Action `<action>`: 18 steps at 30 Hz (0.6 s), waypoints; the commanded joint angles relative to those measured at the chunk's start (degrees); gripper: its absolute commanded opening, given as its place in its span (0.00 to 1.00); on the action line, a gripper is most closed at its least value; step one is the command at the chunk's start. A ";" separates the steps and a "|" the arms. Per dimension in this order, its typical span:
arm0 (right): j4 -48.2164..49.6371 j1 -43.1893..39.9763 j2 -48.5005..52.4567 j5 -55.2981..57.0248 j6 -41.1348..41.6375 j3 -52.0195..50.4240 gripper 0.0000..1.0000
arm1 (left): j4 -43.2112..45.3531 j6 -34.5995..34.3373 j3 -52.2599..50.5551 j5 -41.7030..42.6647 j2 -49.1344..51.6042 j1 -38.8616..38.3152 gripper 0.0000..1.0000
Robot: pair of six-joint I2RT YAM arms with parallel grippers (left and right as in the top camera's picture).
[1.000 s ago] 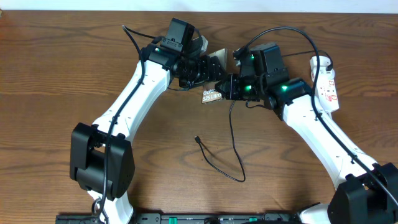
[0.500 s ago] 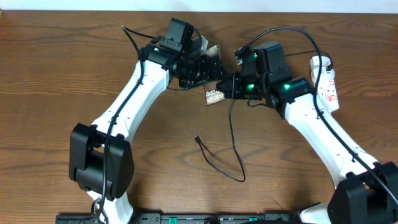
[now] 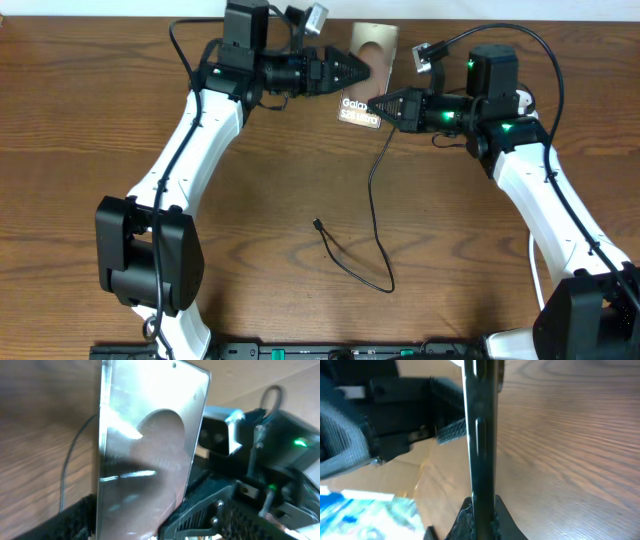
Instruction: Plug charger to phone and switch on socket
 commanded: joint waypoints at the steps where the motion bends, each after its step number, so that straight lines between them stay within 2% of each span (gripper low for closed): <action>1: 1.77 1.51 -0.02 -6.40 -0.22 0.90 0.01 | 2.10 0.28 0.79 15.04 -1.92 -2.32 0.68; 6: 4.50 1.53 -0.02 -8.96 -0.39 0.90 0.01 | 2.58 0.35 0.79 17.22 -1.92 -2.73 0.57; 13: 3.87 1.53 -0.02 -8.98 -0.37 0.90 0.01 | 4.22 0.33 0.79 21.29 -1.92 -3.54 0.55; 18: 3.50 1.53 -0.02 -10.34 -0.39 0.90 0.01 | 4.44 0.33 0.79 21.24 -1.92 -3.91 0.38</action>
